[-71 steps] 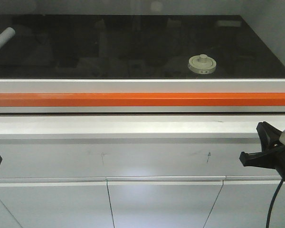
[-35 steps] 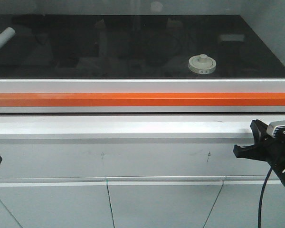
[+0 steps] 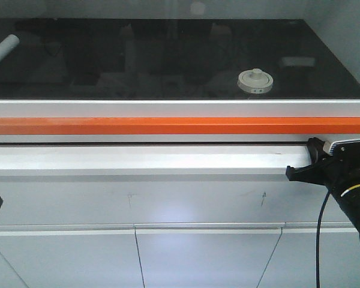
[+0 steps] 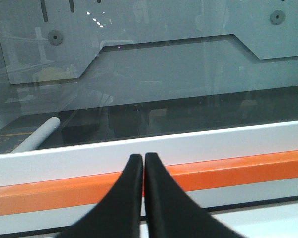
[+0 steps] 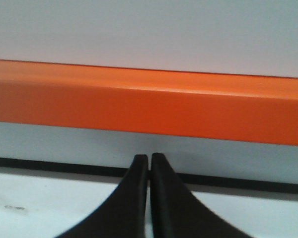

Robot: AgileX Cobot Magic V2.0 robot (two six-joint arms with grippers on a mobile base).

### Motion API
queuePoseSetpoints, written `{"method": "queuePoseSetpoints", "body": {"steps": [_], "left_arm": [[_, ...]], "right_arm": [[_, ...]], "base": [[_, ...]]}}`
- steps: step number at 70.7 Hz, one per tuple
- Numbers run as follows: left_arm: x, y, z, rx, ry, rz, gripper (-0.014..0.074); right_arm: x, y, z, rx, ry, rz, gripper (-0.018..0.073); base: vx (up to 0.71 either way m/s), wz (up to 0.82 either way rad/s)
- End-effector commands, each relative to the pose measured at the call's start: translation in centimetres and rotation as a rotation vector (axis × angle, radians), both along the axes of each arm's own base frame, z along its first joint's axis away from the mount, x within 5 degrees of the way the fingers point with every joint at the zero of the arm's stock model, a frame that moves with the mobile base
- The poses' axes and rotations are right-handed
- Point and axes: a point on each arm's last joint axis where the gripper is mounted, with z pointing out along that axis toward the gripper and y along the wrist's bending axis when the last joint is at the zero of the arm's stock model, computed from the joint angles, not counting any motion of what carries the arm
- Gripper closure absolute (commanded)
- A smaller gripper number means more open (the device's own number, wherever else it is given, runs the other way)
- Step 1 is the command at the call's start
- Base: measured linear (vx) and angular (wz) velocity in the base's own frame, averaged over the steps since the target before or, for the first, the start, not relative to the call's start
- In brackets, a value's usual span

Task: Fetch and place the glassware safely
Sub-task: 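Move both grippers up to the orange handle of the glass sash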

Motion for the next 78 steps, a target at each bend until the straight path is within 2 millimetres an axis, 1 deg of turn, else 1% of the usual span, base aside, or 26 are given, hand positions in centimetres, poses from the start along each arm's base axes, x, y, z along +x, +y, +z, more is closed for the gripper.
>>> {"method": "queuePoseSetpoints", "body": {"steps": [1,20,40,51,72,78], "left_arm": [[0.0,-0.1,1.6,-0.012,-0.108,-0.005,0.0603],[0.0,-0.1,1.4,-0.011,-0.096,-0.005,0.0603],[0.4,-0.1,0.9,-0.001,-0.048,-0.004,0.0603],[1.7,-0.2,-0.3,-0.002,-0.012,-0.001,0.0603],[4.9,-0.4,-3.9,-0.008,0.035,-0.002,0.0603],[5.7,-0.4,-4.7,-0.007,0.049,-0.001,0.0603]], "right_arm": [[1.0,-0.1,2.3,0.001,-0.16,0.002,0.056],[2.3,-0.2,3.7,-0.001,-0.234,0.004,0.056],[2.4,0.0,3.7,-0.008,-0.233,0.021,0.056],[2.4,0.0,3.7,-0.008,-0.233,0.021,0.056],[2.4,0.0,3.7,0.004,-0.23,0.021,0.056],[2.4,0.0,3.7,0.004,-0.23,0.021,0.056]], "base": [[0.0,0.0],[0.0,0.0],[0.0,0.0],[0.0,0.0],[0.0,0.0],[0.0,0.0]]}}
